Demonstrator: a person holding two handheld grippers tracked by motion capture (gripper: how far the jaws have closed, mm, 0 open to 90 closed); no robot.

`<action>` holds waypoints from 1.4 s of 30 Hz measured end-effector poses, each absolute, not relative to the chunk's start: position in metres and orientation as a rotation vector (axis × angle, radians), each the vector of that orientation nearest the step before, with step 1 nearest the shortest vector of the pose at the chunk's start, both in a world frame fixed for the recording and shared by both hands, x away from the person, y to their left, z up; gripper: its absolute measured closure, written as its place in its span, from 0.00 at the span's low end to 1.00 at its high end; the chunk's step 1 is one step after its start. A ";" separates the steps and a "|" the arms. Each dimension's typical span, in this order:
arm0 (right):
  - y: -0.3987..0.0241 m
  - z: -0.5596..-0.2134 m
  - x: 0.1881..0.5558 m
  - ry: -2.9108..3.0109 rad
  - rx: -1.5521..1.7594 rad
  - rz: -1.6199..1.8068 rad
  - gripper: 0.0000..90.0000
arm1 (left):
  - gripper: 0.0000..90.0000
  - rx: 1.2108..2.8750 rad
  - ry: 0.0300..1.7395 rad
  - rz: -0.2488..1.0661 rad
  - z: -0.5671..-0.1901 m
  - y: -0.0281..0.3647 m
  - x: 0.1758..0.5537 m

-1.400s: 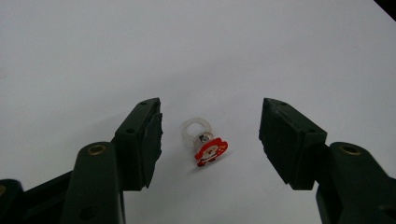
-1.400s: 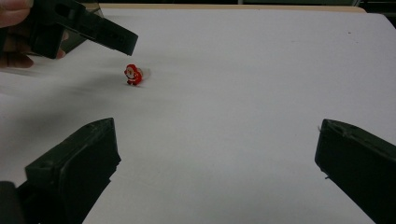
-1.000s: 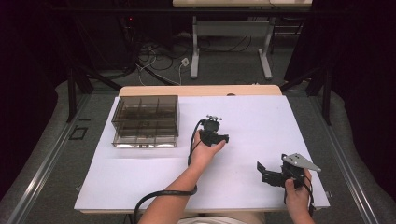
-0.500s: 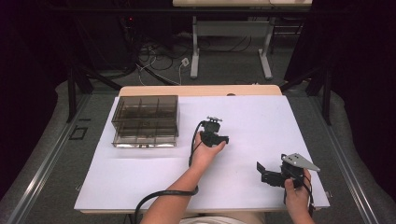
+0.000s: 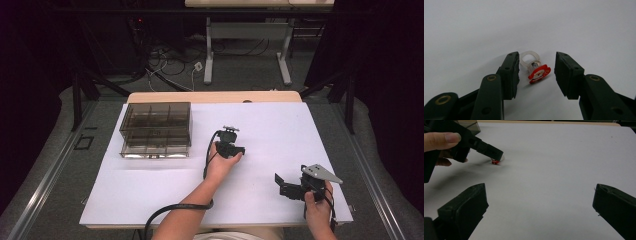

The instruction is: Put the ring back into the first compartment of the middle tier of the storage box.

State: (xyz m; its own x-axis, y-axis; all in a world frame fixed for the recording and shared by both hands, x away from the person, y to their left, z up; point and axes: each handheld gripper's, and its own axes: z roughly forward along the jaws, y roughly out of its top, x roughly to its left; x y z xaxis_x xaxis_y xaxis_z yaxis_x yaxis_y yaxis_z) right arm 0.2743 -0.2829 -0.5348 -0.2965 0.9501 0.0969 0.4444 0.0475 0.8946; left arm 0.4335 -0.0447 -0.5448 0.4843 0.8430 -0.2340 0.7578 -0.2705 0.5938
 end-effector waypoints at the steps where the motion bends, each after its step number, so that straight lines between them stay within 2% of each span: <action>1: -0.283 -0.535 0.274 1.789 1.399 1.207 0.00 | 0.62 2.072 1.317 0.167 -0.545 -0.045 0.433; 18: -0.283 -0.535 0.274 1.799 1.398 1.199 0.00 | 0.68 2.090 1.324 0.169 -0.547 -0.045 0.433; 24: -0.283 -0.535 0.275 1.797 1.391 1.204 0.00 | 0.75 2.094 1.319 0.170 -0.547 -0.044 0.433; 42: -0.283 -0.535 0.275 1.801 1.397 1.206 0.00 | 0.76 2.083 1.322 0.165 -0.548 -0.044 0.433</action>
State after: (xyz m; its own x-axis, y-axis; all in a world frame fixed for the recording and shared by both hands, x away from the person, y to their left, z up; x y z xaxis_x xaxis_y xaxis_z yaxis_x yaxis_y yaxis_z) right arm 0.2750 -0.2834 -0.5351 -0.3039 0.9480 0.0948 0.4487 0.0547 0.8920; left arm 0.4332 -0.0437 -0.5475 0.4819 0.8452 -0.2312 0.7624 -0.2745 0.5859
